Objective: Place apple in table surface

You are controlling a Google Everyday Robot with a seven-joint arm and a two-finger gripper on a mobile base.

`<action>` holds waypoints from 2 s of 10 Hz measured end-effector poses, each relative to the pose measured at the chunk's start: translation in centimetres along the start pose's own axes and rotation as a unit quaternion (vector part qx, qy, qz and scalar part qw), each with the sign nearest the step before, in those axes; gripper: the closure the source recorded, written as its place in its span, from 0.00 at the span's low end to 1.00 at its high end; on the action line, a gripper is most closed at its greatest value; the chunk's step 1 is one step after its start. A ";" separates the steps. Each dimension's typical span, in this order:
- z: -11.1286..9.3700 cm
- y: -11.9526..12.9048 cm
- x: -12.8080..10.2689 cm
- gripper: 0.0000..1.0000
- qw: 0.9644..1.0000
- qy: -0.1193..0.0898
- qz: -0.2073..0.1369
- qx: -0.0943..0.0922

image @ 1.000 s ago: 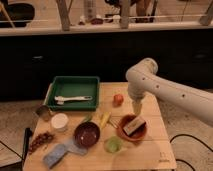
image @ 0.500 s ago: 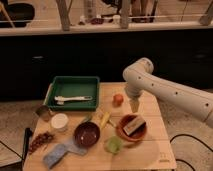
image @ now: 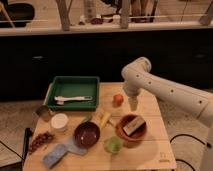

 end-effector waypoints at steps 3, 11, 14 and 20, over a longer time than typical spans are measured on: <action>0.9 -0.9 0.0 0.20 1.000 -0.003 -0.014 -0.003; 3.1 -2.3 0.5 0.20 0.999 -0.010 -0.051 -0.010; 4.0 -2.7 0.5 0.20 0.998 -0.015 -0.065 -0.012; 5.4 -3.6 0.9 0.20 0.995 -0.027 -0.092 -0.009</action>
